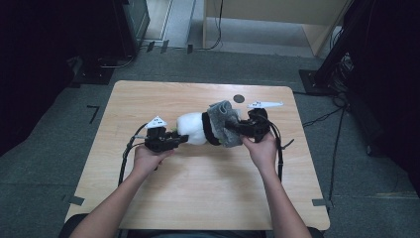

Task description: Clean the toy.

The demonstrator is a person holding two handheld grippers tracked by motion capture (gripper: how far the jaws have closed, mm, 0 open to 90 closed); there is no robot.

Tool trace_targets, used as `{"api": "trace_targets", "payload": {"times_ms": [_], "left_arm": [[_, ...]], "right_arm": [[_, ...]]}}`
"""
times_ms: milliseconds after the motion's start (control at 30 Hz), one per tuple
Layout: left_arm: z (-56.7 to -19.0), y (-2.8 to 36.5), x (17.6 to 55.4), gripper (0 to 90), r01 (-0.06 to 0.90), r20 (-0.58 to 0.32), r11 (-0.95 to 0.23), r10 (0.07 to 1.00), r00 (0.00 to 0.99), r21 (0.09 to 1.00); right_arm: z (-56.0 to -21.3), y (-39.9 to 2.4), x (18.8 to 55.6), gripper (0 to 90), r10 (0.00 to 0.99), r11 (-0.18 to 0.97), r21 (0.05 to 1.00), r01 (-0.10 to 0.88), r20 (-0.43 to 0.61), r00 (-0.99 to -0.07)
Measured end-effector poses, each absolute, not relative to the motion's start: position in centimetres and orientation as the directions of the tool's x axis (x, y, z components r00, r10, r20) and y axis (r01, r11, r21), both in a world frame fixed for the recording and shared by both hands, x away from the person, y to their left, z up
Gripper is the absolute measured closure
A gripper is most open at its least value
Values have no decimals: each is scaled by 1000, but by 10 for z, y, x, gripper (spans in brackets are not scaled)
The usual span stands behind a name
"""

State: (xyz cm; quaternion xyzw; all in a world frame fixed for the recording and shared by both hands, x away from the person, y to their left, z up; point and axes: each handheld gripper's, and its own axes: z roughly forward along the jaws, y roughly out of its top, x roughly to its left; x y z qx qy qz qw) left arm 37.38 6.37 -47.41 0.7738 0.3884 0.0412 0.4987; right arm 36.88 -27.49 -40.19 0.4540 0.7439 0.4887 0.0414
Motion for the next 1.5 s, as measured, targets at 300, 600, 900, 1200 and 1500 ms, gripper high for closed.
{"api": "trace_targets", "payload": {"times_ms": [300, 600, 900, 1200, 1500], "left_arm": [[-474, 65, 375, 597, 566, -327, -199, 646, 689, 800], [-476, 68, 376, 596, 569, -319, -204, 658, 682, 797], [-476, 66, 375, 593, 565, -317, -197, 661, 680, 802], [-475, 60, 371, 591, 548, -299, -202, 661, 688, 812], [-475, 54, 366, 588, 536, -288, -212, 656, 698, 817]], "right_arm": [[-407, -296, 373, 774, 750, 102, 755, 647, 369, -549], [-414, -327, 377, 781, 823, 49, 731, 681, 357, -442], [-380, -314, 363, 773, 753, 0, 788, 616, 406, -519], [-383, -236, 358, 765, 654, 119, 797, 593, 386, -651], [-413, -176, 362, 760, 615, 231, 755, 614, 375, -693]]}}
